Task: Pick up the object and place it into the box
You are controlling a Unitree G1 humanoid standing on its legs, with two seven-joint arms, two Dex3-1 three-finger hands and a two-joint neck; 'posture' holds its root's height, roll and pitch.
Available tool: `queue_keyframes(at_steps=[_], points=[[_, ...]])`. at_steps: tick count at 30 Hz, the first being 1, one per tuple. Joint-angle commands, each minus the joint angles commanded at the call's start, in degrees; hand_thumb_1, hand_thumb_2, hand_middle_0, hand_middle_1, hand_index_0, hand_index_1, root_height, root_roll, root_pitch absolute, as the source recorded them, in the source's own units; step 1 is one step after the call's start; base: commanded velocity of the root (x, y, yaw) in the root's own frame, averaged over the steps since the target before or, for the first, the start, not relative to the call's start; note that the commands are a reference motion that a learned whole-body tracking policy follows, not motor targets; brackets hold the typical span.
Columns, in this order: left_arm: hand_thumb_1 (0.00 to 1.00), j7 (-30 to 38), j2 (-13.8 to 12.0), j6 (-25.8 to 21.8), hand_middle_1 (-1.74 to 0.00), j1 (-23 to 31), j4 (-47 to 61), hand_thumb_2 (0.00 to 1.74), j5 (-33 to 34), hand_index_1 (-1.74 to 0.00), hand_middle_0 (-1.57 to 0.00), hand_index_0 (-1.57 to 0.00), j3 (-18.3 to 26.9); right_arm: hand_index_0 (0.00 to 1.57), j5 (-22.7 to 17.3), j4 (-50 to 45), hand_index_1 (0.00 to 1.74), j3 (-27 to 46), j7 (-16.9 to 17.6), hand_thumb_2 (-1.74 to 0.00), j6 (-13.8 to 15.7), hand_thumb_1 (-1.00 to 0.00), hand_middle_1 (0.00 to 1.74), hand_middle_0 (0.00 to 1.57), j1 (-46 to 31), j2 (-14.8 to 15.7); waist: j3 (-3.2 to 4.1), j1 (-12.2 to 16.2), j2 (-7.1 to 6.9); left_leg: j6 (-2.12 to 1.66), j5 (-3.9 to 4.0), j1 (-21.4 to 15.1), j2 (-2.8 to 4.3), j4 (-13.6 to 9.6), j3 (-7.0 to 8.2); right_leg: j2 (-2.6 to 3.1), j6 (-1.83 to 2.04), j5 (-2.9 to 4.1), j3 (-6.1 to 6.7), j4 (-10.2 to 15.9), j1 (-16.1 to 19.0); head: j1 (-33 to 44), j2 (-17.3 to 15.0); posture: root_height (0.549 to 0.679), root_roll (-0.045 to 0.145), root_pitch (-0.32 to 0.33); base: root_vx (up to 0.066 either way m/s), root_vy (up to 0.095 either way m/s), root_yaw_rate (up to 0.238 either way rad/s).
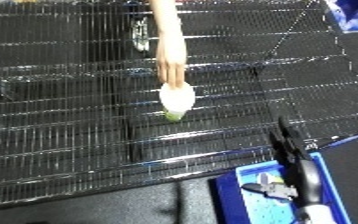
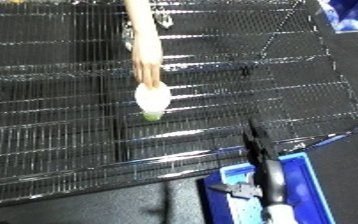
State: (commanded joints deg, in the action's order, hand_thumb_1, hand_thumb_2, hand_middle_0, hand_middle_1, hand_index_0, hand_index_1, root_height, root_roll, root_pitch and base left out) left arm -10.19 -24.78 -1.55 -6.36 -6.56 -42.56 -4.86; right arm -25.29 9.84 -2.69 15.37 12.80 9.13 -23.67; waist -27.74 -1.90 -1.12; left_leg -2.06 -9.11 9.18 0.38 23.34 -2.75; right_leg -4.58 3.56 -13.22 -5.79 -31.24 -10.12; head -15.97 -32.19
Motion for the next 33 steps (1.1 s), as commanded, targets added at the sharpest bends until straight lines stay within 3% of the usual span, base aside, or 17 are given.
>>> queue_keyframes(at_steps=[8, 17, 25, 33], points=[[1.0, 0.09, 0.05, -0.13, -1.74, -0.48, -0.51, 1.74, 0.26, -1.74, -1.57, -1.57, -0.49, 0.0, 0.29, 1.68, 0.0, -0.56, -0.6, 0.0, -0.66, 0.0, 0.0, 0.0, 1.13, -0.43, -0.44, -0.15, 0.46, -0.23, 0.12, 0.57, -0.03, 0.3, -0.12, -0.22, 0.11, 0.0, -0.05, -0.49, -0.66, -0.09, 0.98, 0.663, 0.035, -0.066, 0.003, 0.001, -0.002], [1.0, 1.75, -0.6, -1.08, -1.74, -2.94, -0.72, 1.74, 1.55, -1.74, -1.57, -1.57, -1.29, 0.0, 0.99, 3.32, 0.0, -1.68, -0.53, 0.0, -2.4, 0.0, 0.0, 0.0, 7.39, -2.01, -1.81, -0.89, 1.33, -0.33, 0.06, 2.6, -0.68, 2.11, -0.71, -0.88, 0.17, -0.13, -0.17, -2.64, -2.58, 0.09, 1.21, 0.661, 0.039, -0.066, 0.008, 0.009, 0.029], [1.0, 3.25, -1.33, -2.12, -1.74, -5.22, -0.56, 1.74, 1.75, -1.74, -1.57, -1.57, -1.61, 0.0, 0.75, 5.59, 0.0, -3.29, 0.3, 0.0, -2.52, 0.0, 0.0, 0.0, 13.32, -3.17, -2.05, -1.35, 2.09, 0.03, -1.02, 5.73, -1.91, 4.86, -1.03, -1.83, 0.23, -0.72, 0.25, -5.83, -6.04, 0.08, 2.45, 0.656, 0.046, -0.05, 0.027, 0.041, 0.039], [1.0, 4.06, -1.77, -2.84, -1.74, -7.24, 0.02, 1.74, 1.85, -1.74, -1.57, -1.57, -1.9, 0.0, 0.32, 7.19, 0.0, -3.66, 0.61, 0.0, -2.41, 0.0, 0.0, 0.0, 17.75, -4.31, -2.05, -1.36, 2.84, 0.42, -2.0, 9.77, -2.68, 7.22, -0.68, -2.08, 0.21, -0.92, 0.84, -8.18, -10.57, -0.26, 5.83, 0.651, 0.048, -0.01, 0.009, 0.035, 0.019]])
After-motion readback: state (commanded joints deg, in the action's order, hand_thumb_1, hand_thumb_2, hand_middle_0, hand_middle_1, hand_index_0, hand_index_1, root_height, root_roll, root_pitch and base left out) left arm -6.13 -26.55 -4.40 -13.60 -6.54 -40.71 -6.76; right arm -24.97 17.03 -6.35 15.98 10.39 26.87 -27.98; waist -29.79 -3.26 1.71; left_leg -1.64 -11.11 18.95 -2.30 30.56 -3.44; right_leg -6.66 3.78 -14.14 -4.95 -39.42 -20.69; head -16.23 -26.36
